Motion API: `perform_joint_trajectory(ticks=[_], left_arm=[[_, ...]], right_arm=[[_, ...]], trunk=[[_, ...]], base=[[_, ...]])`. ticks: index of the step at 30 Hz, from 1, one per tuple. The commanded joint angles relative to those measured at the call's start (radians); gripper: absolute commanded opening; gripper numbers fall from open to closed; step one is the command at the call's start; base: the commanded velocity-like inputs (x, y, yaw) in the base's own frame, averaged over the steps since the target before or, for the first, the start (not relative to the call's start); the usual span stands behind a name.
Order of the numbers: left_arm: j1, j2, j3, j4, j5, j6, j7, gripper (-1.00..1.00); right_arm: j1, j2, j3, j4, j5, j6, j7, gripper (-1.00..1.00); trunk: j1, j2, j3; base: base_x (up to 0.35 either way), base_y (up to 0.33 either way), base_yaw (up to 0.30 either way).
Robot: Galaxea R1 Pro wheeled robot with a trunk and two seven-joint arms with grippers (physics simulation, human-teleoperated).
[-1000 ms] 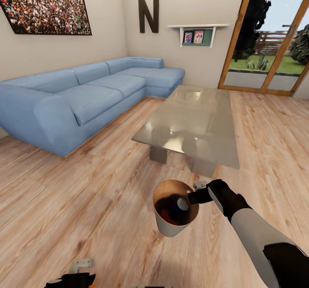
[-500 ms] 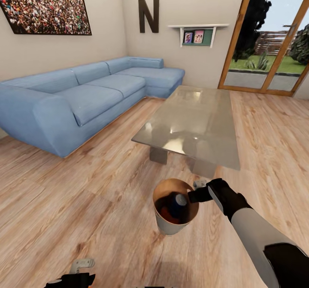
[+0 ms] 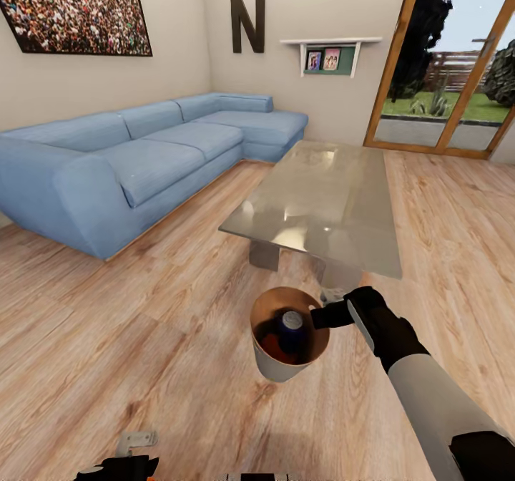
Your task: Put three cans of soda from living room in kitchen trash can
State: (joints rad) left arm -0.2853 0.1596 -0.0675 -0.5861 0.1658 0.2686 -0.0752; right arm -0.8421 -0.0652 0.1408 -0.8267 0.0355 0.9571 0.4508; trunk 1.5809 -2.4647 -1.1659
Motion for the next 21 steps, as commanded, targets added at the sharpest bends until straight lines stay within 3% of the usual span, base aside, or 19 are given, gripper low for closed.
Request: perform_joint_trajectory(ticks=[1,5,15,21], left_arm=[[0.0,0.0,0.0,0.0,0.0,0.0,0.0,1.0],[0.0,0.0,0.0,0.0,0.0,0.0,0.0,1.0],[0.0,0.0,0.0,0.0,0.0,0.0,0.0,1.0],[0.0,0.0,0.0,-0.001,0.001,0.0,0.0,1.0]], right_arm=[[0.003,0.0,0.0,-0.009,-0.025,0.01,-0.005,-1.0],[0.013,0.0,-0.001,-0.035,-0.025,0.028,-0.005,-1.0],[0.015,0.001,-0.001,-0.041,-0.025,0.032,-0.005,-1.0],[0.015,0.001,-0.001,-0.042,-0.025,0.032,-0.006,-1.0]], trunk=[[0.004,-0.007,-0.003],[0.019,-0.035,-0.016],[0.024,-0.038,-0.054],[0.024,-0.038,-0.054]], base=[[0.0,0.0,0.0],[0.0,0.0,0.0],[0.0,0.0,0.0],[0.0,0.0,0.0]])
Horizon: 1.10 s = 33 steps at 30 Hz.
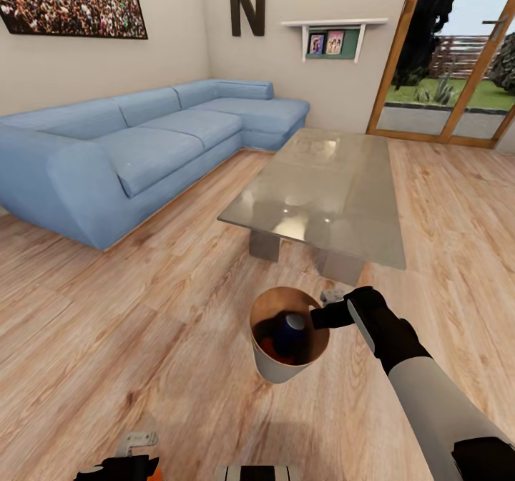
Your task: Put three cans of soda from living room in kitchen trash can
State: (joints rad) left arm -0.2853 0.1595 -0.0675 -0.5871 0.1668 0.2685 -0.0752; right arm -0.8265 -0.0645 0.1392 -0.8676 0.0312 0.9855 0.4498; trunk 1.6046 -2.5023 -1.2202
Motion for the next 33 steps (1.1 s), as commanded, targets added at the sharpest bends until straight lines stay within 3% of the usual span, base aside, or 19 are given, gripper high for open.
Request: perform_joint_trajectory(ticks=[1,10,17,33], left_arm=[[0.0,0.0,0.0,0.0,0.0,0.0,0.0,1.0],[0.0,0.0,0.0,0.001,0.001,0.0,0.0,1.0],[0.0,0.0,0.0,0.001,0.001,0.003,-0.003,1.0],[0.0,0.0,0.001,0.001,0.0,0.005,-0.008,1.0]], right_arm=[[0.0,0.0,0.0,-0.001,-0.02,0.004,-0.005,-1.0],[0.001,0.0,0.001,-0.001,-0.02,0.004,-0.005,-1.0],[0.005,0.0,0.0,-0.001,-0.02,0.004,-0.005,-1.0],[0.007,0.0,0.0,-0.001,-0.02,0.004,-0.005,-1.0]], trunk=[[0.0,0.0,0.0],[0.0,0.0,0.0],[0.003,-0.002,-0.027],[0.004,-0.002,-0.035]], base=[[0.0,0.0,0.0],[0.0,0.0,0.0],[0.0,0.0,0.0],[0.0,0.0,0.0]])
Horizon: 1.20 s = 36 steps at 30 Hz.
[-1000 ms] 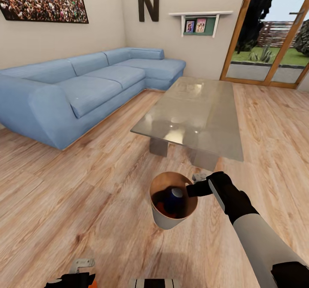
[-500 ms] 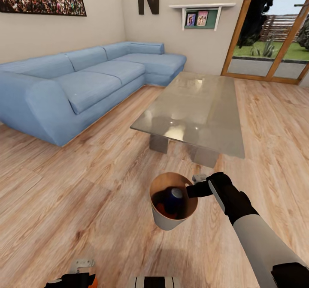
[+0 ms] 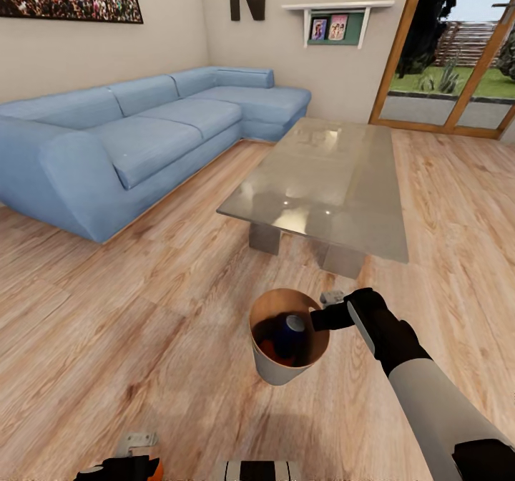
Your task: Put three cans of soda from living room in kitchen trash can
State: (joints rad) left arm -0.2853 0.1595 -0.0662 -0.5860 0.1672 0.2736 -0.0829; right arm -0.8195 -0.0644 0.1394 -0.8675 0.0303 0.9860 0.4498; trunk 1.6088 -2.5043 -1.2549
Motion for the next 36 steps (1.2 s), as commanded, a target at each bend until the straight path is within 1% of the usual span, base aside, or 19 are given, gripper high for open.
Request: perform_joint_trajectory(ticks=[1,2,17,24,34,36], left_arm=[[0.0,0.0,0.0,0.0,0.0,0.0,-0.001,1.0],[0.0,0.0,0.0,0.0,0.0,0.0,-0.001,1.0],[0.0,0.0,0.0,-0.001,0.0,-0.001,-0.001,1.0],[0.0,0.0,-0.001,-0.001,0.0,-0.001,-0.001,1.0],[0.0,0.0,0.0,-0.004,0.0,-0.001,0.002,1.0],[0.0,0.0,0.0,-0.003,0.0,-0.001,0.002,1.0]], right_arm=[[-0.001,0.0,0.0,-0.001,-0.02,0.003,-0.005,-1.0],[0.0,0.0,0.0,-0.001,-0.02,0.003,-0.005,-1.0],[0.0,0.0,0.0,-0.001,-0.02,0.003,-0.005,-1.0],[0.0,0.0,0.0,-0.001,-0.02,0.003,-0.005,-1.0],[0.0,0.0,0.001,-0.001,-0.02,0.003,-0.005,-1.0],[0.0,0.0,0.002,-0.001,-0.02,0.003,-0.005,-1.0]], trunk=[[0.0,0.0,-0.004],[0.001,-0.001,-0.008],[0.001,-0.001,-0.008],[0.004,-0.002,-0.035],[0.004,-0.002,-0.035],[0.005,-0.003,-0.043]], base=[[0.0,0.0,0.0],[0.0,0.0,0.0],[0.0,0.0,0.0],[0.0,0.0,0.0],[0.0,0.0,0.0],[0.0,0.0,0.0]])
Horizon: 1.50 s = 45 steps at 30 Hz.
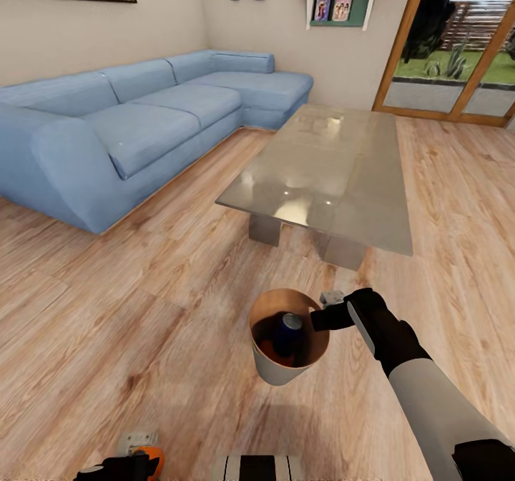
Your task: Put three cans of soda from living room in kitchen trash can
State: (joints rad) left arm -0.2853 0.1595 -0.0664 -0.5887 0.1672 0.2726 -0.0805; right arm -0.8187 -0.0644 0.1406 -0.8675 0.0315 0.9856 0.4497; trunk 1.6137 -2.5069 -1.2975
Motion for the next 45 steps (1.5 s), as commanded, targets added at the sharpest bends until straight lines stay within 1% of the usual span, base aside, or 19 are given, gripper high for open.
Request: perform_joint_trajectory(ticks=[1,2,17,21,39,40,45], left_arm=[[0.0,0.0,0.0,0.0,0.0,0.0,0.0,1.0],[0.0,0.0,0.0,0.0,0.0,0.0,0.0,1.0],[0.0,0.0,0.0,0.001,0.0,-0.001,0.001,1.0],[0.0,0.0,0.0,0.001,0.0,-0.001,0.002,1.0],[0.0,0.0,-0.001,0.002,0.0,-0.002,-0.002,1.0],[0.0,0.0,-0.001,0.002,0.0,-0.002,-0.003,-1.0],[0.001,0.0,-0.001,-0.005,0.001,-0.002,-0.004,-1.0]], right_arm=[[0.0,0.0,0.0,-0.001,-0.021,0.004,-0.005,-1.0],[0.0,0.0,0.0,-0.001,-0.021,0.004,-0.005,-1.0],[0.0,0.0,0.0,-0.001,-0.021,0.004,-0.005,-1.0],[0.0,0.0,0.0,-0.001,-0.021,0.004,-0.005,-1.0],[0.0,0.001,0.0,-0.001,-0.021,0.004,-0.005,-1.0],[0.0,0.001,0.0,-0.001,-0.021,0.004,-0.005,-1.0],[0.0,0.001,0.0,-0.001,-0.021,0.004,-0.005,-1.0]], trunk=[[0.0,0.0,-0.004],[0.001,-0.001,-0.008],[0.001,-0.001,-0.008],[0.003,-0.002,-0.023],[0.003,-0.002,-0.023],[0.003,-0.002,-0.023],[0.003,-0.002,-0.023]], base=[[0.0,0.0,0.0],[0.0,0.0,0.0],[0.0,0.0,0.0],[0.0,0.0,0.0],[0.0,0.0,0.0],[0.0,0.0,0.0],[0.0,0.0,0.0]])
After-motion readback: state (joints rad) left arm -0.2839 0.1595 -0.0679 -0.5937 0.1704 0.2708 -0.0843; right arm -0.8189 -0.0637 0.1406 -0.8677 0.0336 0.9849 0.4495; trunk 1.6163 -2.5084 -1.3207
